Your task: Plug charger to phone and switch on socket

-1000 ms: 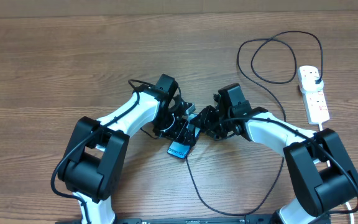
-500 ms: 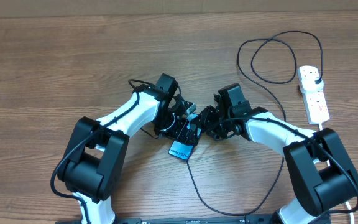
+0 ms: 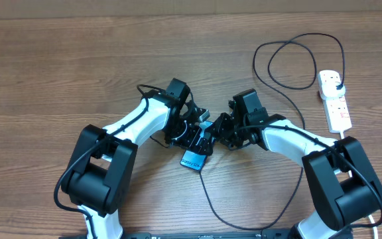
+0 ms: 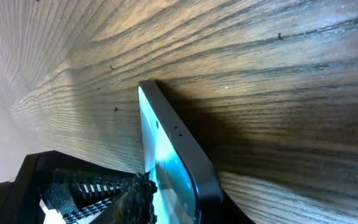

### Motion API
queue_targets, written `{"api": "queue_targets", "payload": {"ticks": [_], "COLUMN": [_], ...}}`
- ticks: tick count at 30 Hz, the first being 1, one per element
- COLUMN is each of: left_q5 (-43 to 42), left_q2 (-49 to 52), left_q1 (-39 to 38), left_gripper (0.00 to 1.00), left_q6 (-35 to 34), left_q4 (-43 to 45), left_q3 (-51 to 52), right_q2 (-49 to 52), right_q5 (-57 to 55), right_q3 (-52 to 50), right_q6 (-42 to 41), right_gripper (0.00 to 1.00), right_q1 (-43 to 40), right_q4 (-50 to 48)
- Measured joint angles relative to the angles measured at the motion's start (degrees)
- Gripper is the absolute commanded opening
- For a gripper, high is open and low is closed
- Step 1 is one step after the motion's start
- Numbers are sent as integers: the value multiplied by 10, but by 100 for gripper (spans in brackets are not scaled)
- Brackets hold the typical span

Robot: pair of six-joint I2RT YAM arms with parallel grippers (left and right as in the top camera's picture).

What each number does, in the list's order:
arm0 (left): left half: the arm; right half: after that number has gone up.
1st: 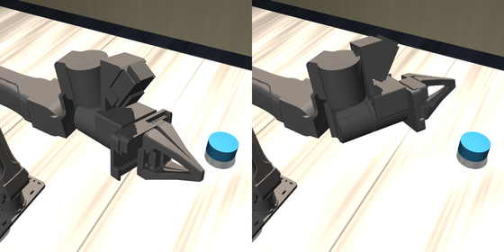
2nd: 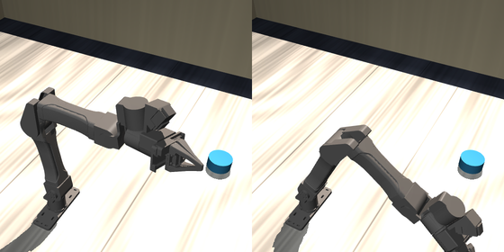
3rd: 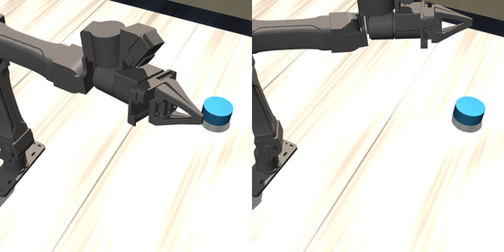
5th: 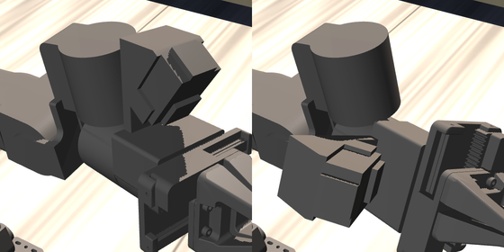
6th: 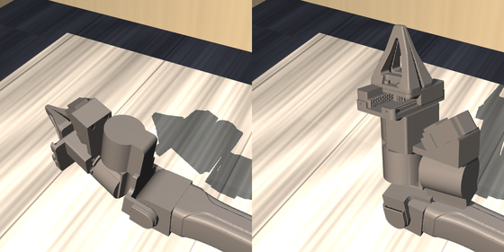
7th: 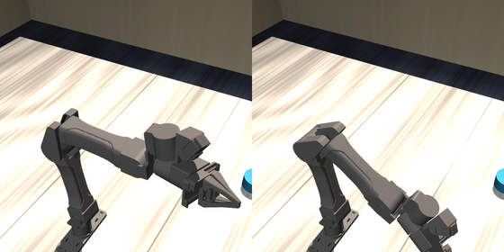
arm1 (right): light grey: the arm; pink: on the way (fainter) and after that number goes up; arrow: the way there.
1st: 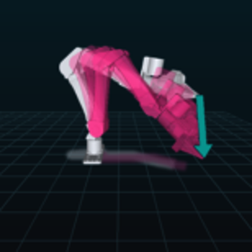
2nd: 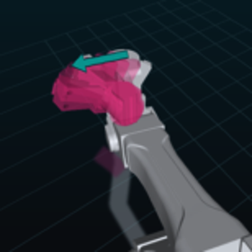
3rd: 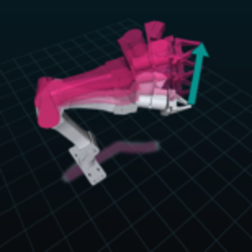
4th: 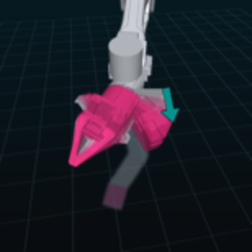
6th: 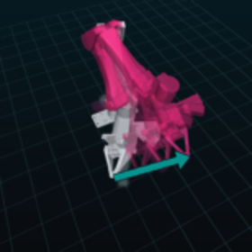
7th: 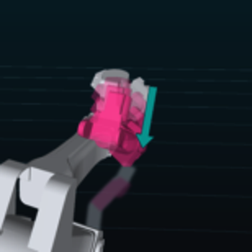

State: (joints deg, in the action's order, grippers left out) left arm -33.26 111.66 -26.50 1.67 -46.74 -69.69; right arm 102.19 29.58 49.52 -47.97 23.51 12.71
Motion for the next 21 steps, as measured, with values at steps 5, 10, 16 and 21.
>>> {"api": "queue_targets", "payload": {"ticks": [5,10,16,21], "left_q5": [0,0,0,-17], "left_q2": [0,0,0,0], "left_q1": [0,0,0,9], "left_gripper": [100,100,100,100], "left_q6": [0,0,-1,-2], "left_q4": [0,0,0,1], "left_q3": [0,0,0,0], "right_q2": [0,-1,-1,0], "right_q5": [1,14,21,45], "right_q3": [0,3,6,6], "right_q6": [2,3,2,18], "right_gripper": [12,4,4,4], "right_q1": [-1,-2,-3,-16], "right_q4": [-1,-9,-1,7]}}
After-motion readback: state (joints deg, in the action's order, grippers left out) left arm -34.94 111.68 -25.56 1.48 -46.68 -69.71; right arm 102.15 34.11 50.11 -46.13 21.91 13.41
